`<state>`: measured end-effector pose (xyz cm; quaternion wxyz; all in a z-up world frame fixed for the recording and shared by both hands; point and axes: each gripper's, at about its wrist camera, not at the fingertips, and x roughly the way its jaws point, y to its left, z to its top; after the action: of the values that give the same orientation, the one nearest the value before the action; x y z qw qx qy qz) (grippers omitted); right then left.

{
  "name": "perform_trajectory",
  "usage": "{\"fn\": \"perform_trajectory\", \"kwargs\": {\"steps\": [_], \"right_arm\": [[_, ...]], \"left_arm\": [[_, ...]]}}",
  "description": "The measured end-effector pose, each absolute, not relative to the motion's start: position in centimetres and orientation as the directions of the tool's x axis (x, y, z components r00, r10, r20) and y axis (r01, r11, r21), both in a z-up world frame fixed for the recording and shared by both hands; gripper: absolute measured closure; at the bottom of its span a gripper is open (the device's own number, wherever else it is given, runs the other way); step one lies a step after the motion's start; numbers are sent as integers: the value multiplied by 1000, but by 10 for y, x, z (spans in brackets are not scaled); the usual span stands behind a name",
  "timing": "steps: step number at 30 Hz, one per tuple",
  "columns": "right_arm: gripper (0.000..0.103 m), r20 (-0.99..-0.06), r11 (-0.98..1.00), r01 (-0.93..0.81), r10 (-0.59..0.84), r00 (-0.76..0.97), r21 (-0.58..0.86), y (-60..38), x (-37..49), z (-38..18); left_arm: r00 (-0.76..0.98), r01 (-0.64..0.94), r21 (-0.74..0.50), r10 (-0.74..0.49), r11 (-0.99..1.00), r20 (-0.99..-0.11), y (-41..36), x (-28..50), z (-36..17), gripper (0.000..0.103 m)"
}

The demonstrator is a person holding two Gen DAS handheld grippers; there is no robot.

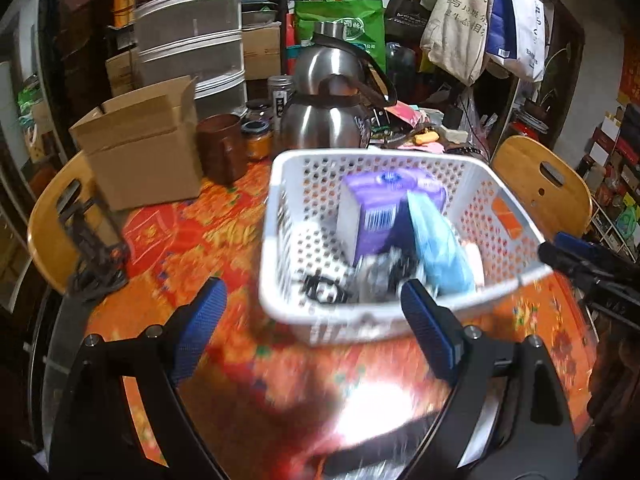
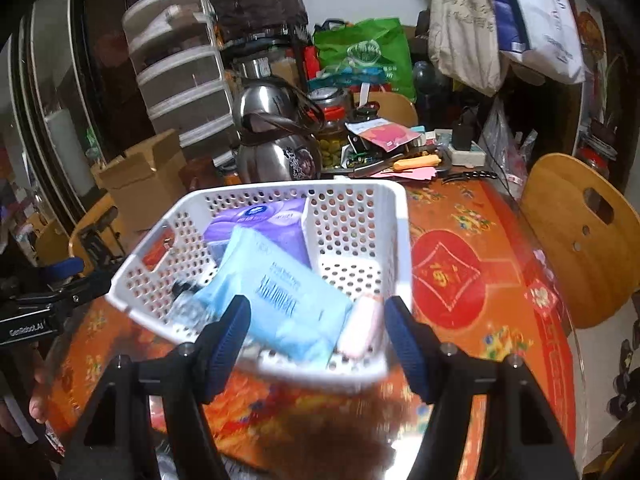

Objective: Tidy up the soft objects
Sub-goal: 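Move the left gripper to the clear plastic bag and grasp it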

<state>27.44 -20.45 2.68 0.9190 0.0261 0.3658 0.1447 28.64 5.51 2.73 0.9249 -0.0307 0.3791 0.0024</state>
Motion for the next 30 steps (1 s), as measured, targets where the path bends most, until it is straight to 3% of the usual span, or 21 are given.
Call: {"fn": "perform_trajectory", "kwargs": {"steps": [6,10,16,22,27,30], "right_arm": [[28,-651,952,-236,304,695,193,-225,203,1],[28,-705,950,-215,311,637,225,-230,166,-34],[28,-709,926,-299,372,599,233,-218,125,-68],[44,-728,905,-326,415,545,272,-211,126,-89],[48,-738,904,-336,414,533,264,-204,128,-96],[51,-735,903,-350,413,538,251,-202,128,-97]], "left_arm": [[711,-33,-68,-25,997,-703,75,211,8,13],[697,-48,-125,-56,991,-715,92,164,-22,13],[681,-72,-158,-67,985,-729,106,106,-74,13],[666,-35,-131,-75,991,-742,98,91,-110,13],[648,-17,-150,-104,988,-754,91,96,-122,13],[642,-6,-146,-108,989,-759,85,101,-127,25]]}}
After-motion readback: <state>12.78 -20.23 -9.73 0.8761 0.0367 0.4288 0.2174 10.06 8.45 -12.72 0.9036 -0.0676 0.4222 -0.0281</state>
